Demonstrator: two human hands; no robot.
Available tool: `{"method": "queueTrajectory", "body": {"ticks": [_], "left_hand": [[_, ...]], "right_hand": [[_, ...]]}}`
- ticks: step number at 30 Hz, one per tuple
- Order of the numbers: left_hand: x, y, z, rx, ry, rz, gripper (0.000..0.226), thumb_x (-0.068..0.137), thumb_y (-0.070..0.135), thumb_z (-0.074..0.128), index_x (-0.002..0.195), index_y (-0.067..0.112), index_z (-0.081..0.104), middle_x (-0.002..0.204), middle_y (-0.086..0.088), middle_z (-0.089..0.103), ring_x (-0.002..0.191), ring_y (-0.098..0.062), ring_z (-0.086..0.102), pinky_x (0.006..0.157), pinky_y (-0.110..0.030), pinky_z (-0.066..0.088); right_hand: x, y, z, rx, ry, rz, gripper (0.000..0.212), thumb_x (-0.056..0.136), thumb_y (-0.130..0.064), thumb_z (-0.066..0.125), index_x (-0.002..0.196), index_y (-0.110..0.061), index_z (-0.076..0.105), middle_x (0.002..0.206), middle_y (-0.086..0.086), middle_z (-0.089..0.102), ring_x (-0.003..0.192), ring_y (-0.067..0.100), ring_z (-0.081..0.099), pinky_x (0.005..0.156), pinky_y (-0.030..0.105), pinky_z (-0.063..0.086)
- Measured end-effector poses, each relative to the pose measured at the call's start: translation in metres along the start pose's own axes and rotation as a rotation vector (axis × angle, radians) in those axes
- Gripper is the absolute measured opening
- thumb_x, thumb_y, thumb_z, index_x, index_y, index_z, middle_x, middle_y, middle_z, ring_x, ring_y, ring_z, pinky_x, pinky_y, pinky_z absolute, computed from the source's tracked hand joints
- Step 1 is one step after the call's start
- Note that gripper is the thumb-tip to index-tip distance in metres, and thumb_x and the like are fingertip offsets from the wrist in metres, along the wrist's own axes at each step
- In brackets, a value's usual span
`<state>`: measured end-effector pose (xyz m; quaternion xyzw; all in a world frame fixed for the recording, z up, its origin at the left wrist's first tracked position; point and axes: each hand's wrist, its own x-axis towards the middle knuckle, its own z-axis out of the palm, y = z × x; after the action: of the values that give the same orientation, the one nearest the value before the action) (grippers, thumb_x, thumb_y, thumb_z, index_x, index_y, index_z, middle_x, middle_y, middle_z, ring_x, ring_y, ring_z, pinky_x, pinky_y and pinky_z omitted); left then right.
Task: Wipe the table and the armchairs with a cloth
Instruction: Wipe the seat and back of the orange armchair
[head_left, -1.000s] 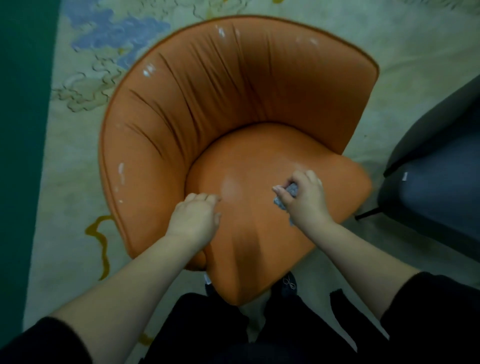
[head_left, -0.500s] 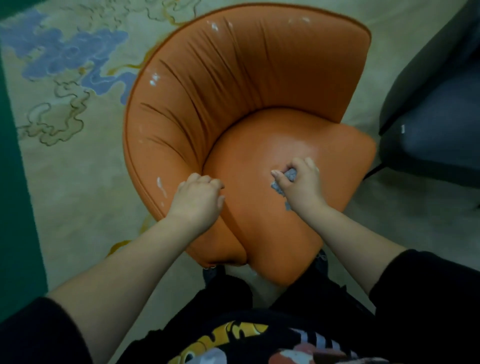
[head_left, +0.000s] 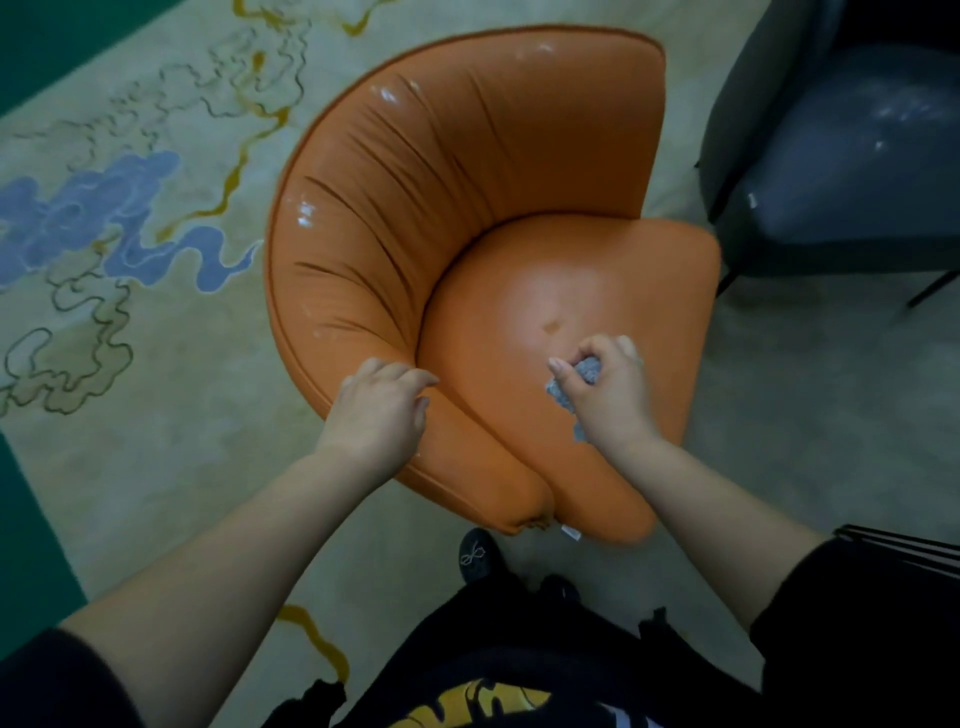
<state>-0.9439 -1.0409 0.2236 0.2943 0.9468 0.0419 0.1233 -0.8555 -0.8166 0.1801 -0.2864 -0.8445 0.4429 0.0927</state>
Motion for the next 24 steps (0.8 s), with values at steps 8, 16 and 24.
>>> {"method": "queueTrajectory", "body": {"ticks": [8, 16, 24], "left_hand": [[-0.006, -0.020, -0.006, -0.007, 0.008, 0.001, 0.033, 0.093, 0.017, 0.051, 0.124, 0.025, 0.059, 0.114, -0.001, 0.062, 0.109, -0.028, 0.044, 0.088, -0.043, 0.041], [0.010, -0.079, -0.017, -0.031, -0.048, 0.135, 0.033, 0.089, 0.013, 0.059, 0.121, 0.022, 0.062, 0.119, -0.001, 0.060, 0.108, -0.029, 0.048, 0.094, -0.043, 0.038], [0.052, -0.147, -0.021, -0.007, -0.299, 0.458, 0.045, 0.077, 0.027, 0.075, 0.120, 0.021, 0.062, 0.121, 0.001, 0.054, 0.114, -0.024, 0.051, 0.099, -0.035, 0.041]], "right_hand": [[-0.022, -0.017, 0.003, 0.025, 0.017, 0.005, 0.029, 0.082, -0.036, 0.068, 0.067, -0.035, 0.043, 0.085, -0.010, 0.039, 0.092, 0.021, 0.049, 0.077, 0.032, 0.042], [-0.028, -0.038, 0.034, 0.029, 0.056, 0.069, 0.026, 0.082, -0.035, 0.069, 0.070, -0.034, 0.046, 0.087, -0.008, 0.041, 0.093, 0.018, 0.048, 0.073, 0.026, 0.035], [-0.031, -0.074, 0.103, 0.107, 0.198, 0.267, 0.023, 0.082, -0.033, 0.069, 0.070, -0.031, 0.049, 0.086, -0.010, 0.041, 0.089, 0.017, 0.048, 0.075, 0.026, 0.034]]}}
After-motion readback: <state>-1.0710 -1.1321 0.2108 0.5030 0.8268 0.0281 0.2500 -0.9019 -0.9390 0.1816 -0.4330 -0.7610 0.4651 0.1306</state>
